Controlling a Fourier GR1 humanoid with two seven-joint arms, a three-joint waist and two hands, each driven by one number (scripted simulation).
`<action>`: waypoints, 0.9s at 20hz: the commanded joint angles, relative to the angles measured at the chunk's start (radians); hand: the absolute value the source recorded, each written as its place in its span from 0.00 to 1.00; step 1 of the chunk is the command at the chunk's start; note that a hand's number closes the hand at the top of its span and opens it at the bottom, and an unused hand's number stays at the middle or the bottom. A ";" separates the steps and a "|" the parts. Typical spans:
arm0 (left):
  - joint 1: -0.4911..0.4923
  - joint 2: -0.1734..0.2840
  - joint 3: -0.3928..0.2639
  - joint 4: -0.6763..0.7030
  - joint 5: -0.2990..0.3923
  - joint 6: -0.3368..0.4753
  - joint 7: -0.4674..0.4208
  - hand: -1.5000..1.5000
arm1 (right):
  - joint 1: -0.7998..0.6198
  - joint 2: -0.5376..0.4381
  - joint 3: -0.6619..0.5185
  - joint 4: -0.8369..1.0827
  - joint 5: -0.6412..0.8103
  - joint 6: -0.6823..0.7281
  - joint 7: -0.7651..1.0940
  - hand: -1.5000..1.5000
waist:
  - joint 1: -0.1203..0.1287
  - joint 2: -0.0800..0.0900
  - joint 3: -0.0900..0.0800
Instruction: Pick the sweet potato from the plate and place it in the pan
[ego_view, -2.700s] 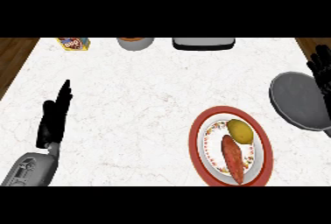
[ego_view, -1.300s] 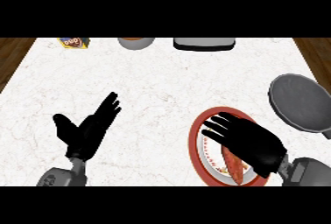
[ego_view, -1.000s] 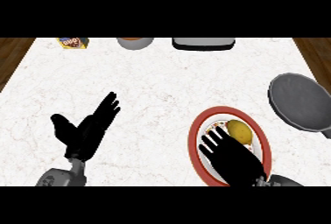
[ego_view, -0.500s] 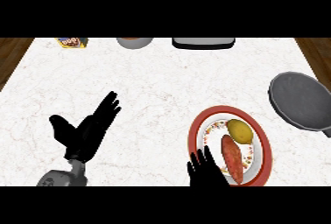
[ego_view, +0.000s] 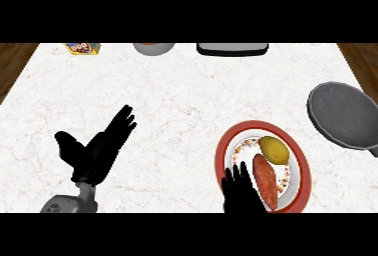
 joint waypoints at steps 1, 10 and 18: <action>-0.027 -0.061 -0.033 0.029 -0.053 0.048 0.010 0.50 | -0.063 -0.022 -0.051 0.029 0.041 -0.019 -0.054 0.00 | 0.001 0.001 0.000; 0.028 -0.048 0.004 -0.048 -0.055 -0.005 0.018 0.50 | -0.027 -0.042 -0.116 0.128 0.130 -0.115 -0.189 0.00 | 0.002 0.000 0.000; -0.008 -0.018 0.076 -0.018 -0.017 -0.069 0.029 0.50 | -0.017 -0.067 -0.110 0.136 0.210 -0.240 -0.304 1.00 | 0.001 0.000 0.000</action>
